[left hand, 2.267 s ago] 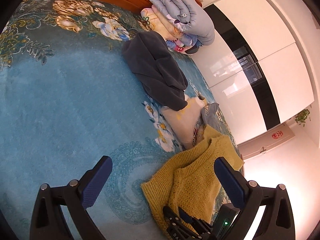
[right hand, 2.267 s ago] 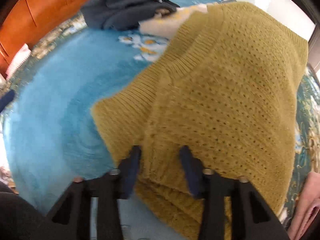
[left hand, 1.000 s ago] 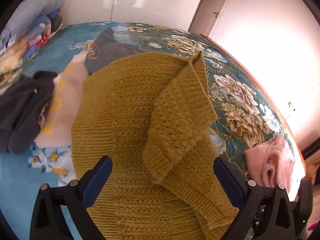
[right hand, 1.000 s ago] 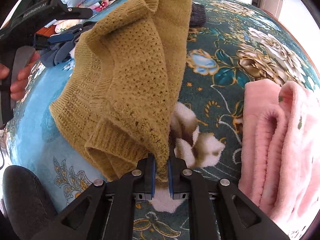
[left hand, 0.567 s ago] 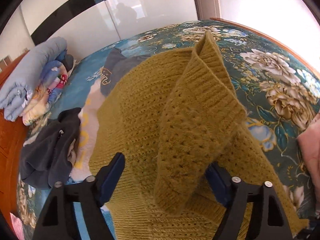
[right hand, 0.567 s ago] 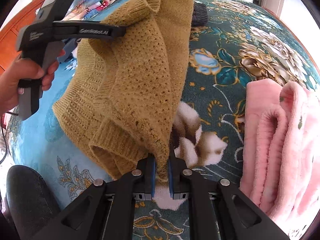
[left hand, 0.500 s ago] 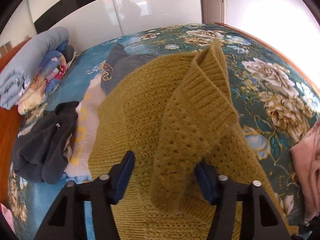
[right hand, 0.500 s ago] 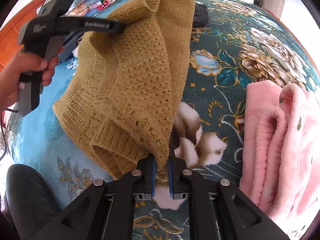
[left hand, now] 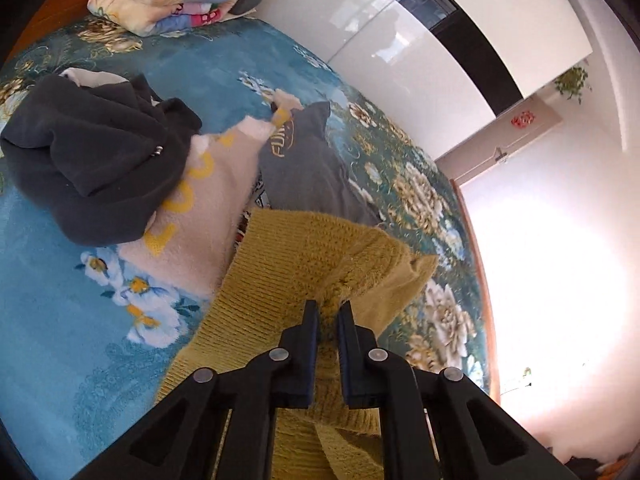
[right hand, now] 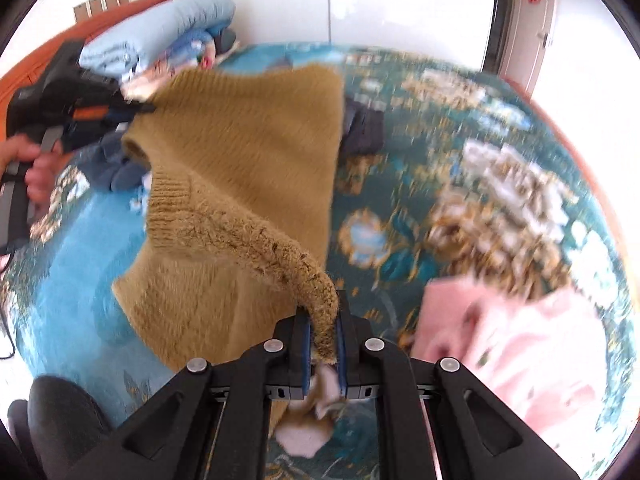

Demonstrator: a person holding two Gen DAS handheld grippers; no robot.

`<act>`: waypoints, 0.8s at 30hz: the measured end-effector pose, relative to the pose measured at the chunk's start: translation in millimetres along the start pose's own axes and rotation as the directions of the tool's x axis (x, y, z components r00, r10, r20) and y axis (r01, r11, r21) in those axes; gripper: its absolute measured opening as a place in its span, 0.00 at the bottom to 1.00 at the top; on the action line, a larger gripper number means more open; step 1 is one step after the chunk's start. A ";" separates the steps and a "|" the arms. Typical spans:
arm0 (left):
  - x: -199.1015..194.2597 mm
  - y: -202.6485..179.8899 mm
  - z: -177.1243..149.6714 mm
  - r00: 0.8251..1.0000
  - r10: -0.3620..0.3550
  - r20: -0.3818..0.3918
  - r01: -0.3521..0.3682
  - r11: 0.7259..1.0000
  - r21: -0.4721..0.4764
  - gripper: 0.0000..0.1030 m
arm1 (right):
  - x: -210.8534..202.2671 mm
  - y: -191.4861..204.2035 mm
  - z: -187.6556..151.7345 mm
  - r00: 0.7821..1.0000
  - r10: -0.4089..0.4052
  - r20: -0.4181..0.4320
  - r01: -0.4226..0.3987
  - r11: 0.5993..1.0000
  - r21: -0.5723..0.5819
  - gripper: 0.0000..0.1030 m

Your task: Fold clothes

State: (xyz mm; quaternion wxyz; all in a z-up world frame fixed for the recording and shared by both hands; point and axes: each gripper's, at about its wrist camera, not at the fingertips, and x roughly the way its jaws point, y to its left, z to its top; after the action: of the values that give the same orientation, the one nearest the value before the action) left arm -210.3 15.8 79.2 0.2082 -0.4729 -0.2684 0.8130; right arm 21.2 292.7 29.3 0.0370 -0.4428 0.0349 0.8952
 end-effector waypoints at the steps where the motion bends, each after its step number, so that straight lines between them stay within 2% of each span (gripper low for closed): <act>1: -15.6 -1.7 3.6 1.000 -0.018 0.021 0.018 1.000 -0.008 0.09 | -8.5 -1.3 9.7 0.999 -0.004 0.032 0.004 1.000 0.000 0.10; 6: -102.7 -17.3 26.1 0.988 -0.067 0.141 0.067 0.998 0.009 0.09 | -54.6 6.3 65.0 0.981 -0.006 0.192 0.015 0.999 -0.049 0.10; 9: -162.8 -30.8 42.3 0.972 -0.073 0.224 0.064 0.997 0.047 0.09 | -86.9 23.6 99.4 0.955 0.007 0.295 0.024 0.994 -0.103 0.10; 12: -226.1 -45.7 52.2 0.951 -0.058 0.303 0.030 0.995 0.097 0.09 | -118.9 44.4 131.9 0.923 0.037 0.382 0.016 0.991 -0.134 0.10; 16: -310.2 -51.8 49.8 0.908 -0.066 0.415 0.016 0.992 0.123 0.08 | -167.7 73.8 157.6 0.871 0.086 0.484 -0.004 0.986 -0.169 0.10; 17: -329.1 -48.4 45.5 0.891 -0.068 0.449 0.015 0.993 0.121 0.00 | -180.3 80.7 160.4 0.856 0.099 0.507 -0.008 0.984 -0.178 0.10; 19: -364.9 -38.5 36.0 0.856 -0.072 0.512 0.017 0.994 0.111 0.00 | -201.5 94.7 158.8 0.832 0.120 0.541 -0.008 0.979 -0.204 0.10; 21: -390.7 -22.7 26.0 0.836 -0.075 0.544 0.035 0.996 0.083 0.00 | -213.5 105.9 153.5 0.824 0.143 0.548 -0.019 0.974 -0.225 0.10; 23: -400.7 -4.6 14.4 0.840 -0.043 0.541 0.019 0.999 0.051 0.00 | -214.7 116.1 146.0 0.834 0.173 0.524 -0.047 0.968 -0.245 0.09; 24: -397.4 6.3 6.9 0.847 -0.031 0.530 0.014 0.999 0.036 0.00 | -211.9 121.2 141.1 0.841 0.173 0.512 -0.044 0.966 -0.253 0.09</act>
State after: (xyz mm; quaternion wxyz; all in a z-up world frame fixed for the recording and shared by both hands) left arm -31.7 -226.2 339.1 0.1427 -0.2238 -0.3087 0.9134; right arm 26.1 178.1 286.8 -0.0576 -0.1770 -0.0559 0.9809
